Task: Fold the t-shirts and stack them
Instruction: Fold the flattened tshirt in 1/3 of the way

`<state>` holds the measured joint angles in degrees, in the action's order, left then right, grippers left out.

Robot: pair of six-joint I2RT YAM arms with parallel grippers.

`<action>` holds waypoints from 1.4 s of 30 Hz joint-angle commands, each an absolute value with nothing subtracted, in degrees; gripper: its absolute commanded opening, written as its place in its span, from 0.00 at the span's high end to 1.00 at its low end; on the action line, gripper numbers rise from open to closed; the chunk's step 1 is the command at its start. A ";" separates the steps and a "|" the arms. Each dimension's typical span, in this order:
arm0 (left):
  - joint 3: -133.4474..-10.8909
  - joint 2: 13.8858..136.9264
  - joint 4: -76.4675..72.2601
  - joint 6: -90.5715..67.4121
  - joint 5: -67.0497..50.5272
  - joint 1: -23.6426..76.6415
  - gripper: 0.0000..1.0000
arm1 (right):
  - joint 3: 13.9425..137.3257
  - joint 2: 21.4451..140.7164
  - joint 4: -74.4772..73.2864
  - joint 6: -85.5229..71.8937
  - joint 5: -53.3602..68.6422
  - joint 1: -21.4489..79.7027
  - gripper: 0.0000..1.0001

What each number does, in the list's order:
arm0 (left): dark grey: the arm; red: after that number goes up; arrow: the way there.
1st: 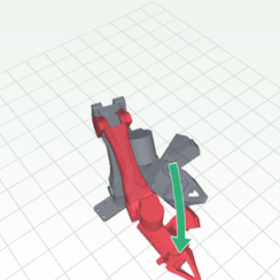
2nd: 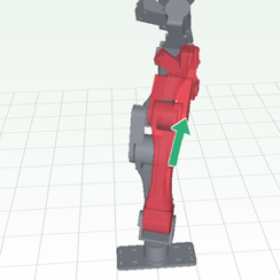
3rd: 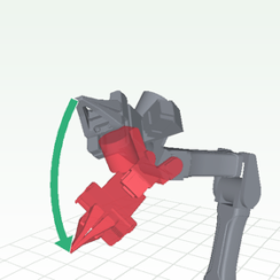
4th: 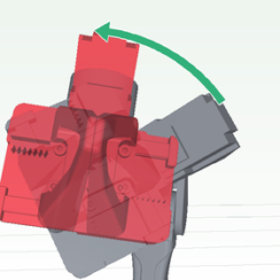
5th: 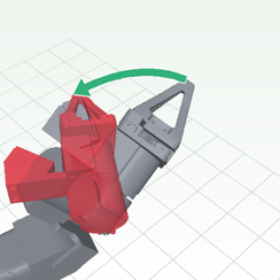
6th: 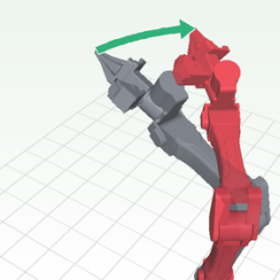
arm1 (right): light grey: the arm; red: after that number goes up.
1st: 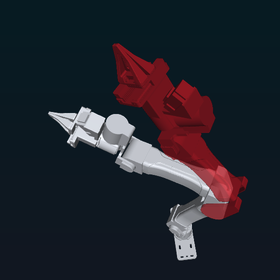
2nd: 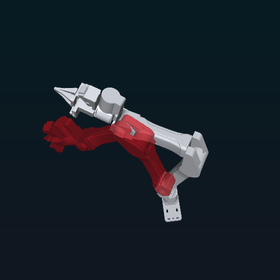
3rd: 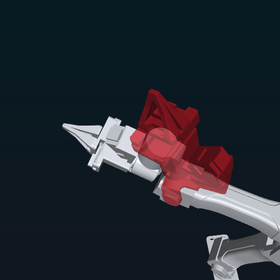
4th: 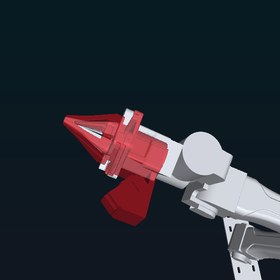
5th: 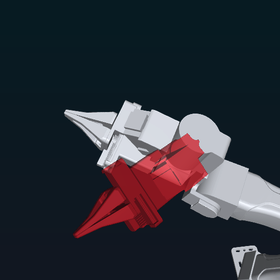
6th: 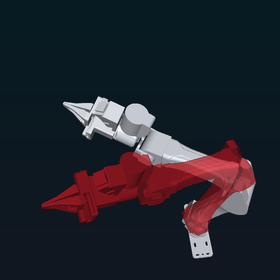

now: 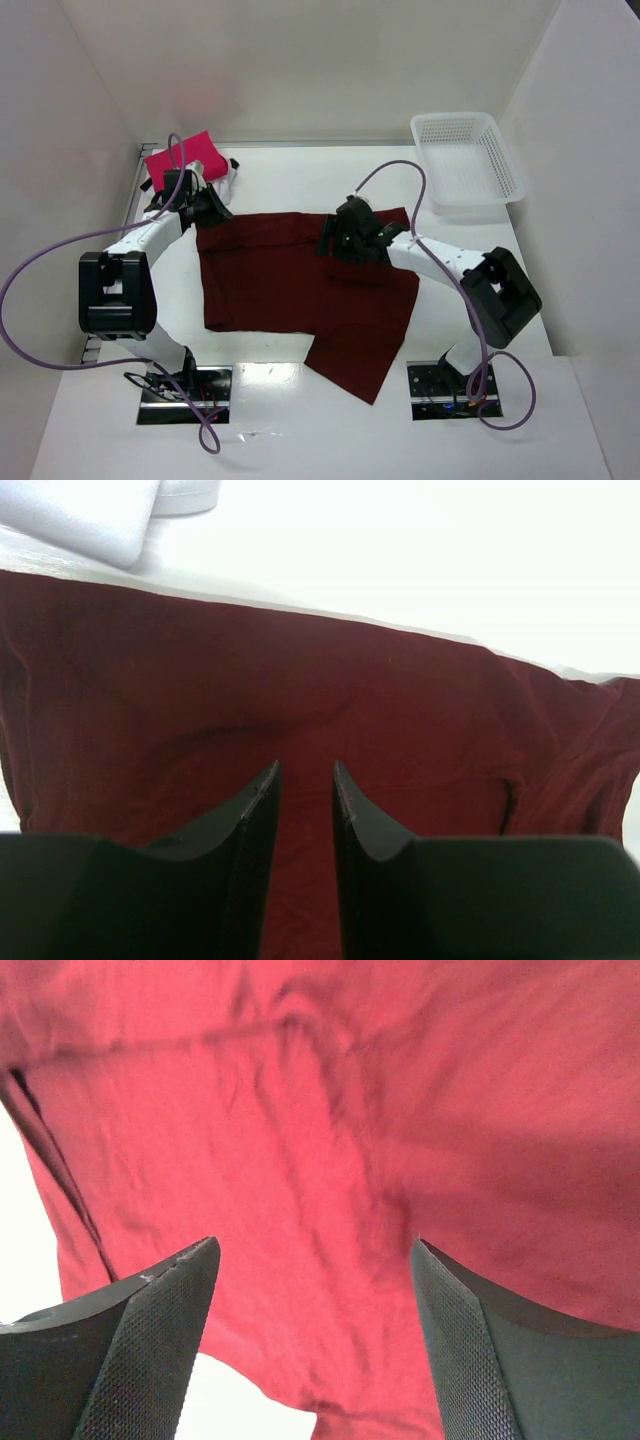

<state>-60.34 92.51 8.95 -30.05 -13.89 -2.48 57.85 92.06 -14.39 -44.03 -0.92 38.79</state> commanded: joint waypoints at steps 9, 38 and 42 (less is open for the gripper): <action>-55.27 83.80 9.58 -33.88 -10.60 -0.53 0.61 | 52.65 84.11 -18.47 -41.29 -12.01 30.06 0.17; -37.88 67.68 34.05 -70.75 20.21 15.38 0.20 | 32.52 65.48 -9.61 -50.45 -2.90 29.44 0.00; -39.29 70.40 37.17 -73.03 22.70 15.38 0.23 | 32.52 65.48 -8.79 -49.92 -2.90 29.44 0.00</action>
<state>-38.29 69.31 33.35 -68.62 18.77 15.22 32.60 65.28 -12.93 -50.15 -3.40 29.71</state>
